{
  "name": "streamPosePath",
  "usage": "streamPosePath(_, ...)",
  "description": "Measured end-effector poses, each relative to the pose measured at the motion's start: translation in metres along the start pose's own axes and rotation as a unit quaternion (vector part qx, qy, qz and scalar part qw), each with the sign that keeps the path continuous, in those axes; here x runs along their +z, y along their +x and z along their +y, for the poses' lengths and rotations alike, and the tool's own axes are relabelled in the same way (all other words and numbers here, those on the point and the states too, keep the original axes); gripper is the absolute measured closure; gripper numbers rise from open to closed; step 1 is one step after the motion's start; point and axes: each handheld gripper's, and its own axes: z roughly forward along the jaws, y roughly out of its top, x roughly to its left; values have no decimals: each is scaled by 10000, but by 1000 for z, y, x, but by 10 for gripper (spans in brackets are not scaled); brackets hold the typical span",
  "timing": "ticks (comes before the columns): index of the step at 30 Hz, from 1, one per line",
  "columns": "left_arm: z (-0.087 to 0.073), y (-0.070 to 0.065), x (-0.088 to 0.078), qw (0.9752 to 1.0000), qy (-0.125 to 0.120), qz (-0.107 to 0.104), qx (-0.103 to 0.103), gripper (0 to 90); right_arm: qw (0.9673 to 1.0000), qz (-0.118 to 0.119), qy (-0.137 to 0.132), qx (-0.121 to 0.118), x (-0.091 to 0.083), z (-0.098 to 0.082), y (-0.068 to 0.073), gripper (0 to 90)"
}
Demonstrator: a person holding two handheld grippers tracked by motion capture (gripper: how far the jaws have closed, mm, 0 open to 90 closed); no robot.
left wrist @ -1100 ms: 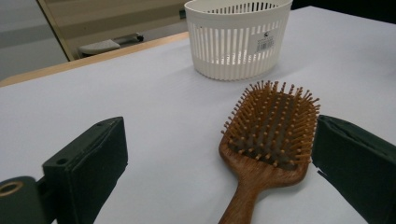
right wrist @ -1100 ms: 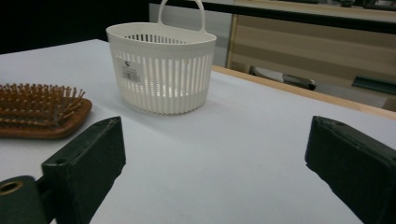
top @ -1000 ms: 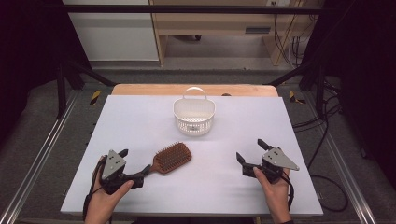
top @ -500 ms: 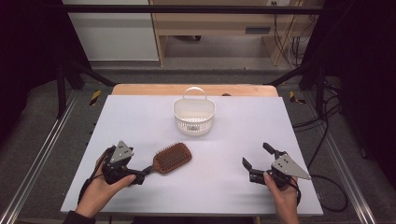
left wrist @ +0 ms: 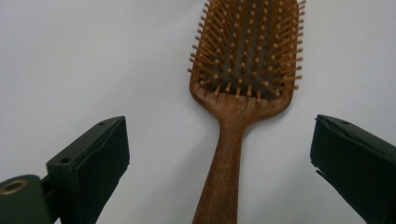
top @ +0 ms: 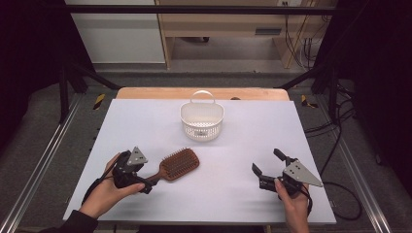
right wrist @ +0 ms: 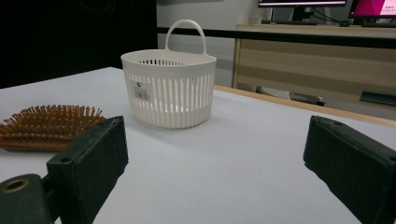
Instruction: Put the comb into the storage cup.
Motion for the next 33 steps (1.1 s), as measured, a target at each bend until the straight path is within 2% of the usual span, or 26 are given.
streamPosePath(3, -1, 1, 2, 9999, 107, 39, 66, 57, 10000, 3, 10, -1, 0, 0, 0, 68)
streamPosePath(8, -1, 1, 2, 9997, 222, -65, 102, 107, 10000, -3, 36, 4, 1, -1, 0, 69)
streamPosePath(9, -1, 1, 2, 9995, 250, -104, 140, 150, 10000, 5, 51, 12, 1, -1, 0, 70)
streamPosePath(11, -1, 1, 3, 9993, 279, -119, 210, 168, 10000, 6, 53, 2, 2, -1, 0, 71)
streamPosePath(12, -1, 1, 4, 9992, 318, -136, 222, 245, 10000, 12, 54, -1, 2, -1, 1, 71)
streamPosePath(14, -1, 1, 6, 9989, 384, -212, 184, 275, 10000, 11, 65, 4, 2, -1, 1, 71)
streamPosePath(15, -1, 1, 8, 9985, 443, -254, 200, 314, 10000, 11, 65, 4, 2, -1, 1, 71)
streamPosePath(21, 6, 1, 18, 9953, 801, -497, 201, 401, 10000, -1, 96, -5, 2, -2, 0, 73)
streamPosePath(26, 13, 0, 29, 9915, 1121, -600, 285, 452, 9999, 7, 116, 1, 2, -2, 0, 74)
streamPosePath(33, 15, 3, 40, 9879, 1352, -681, 339, 541, 9999, 2, 119, 2, 2, -2, 0, 75)
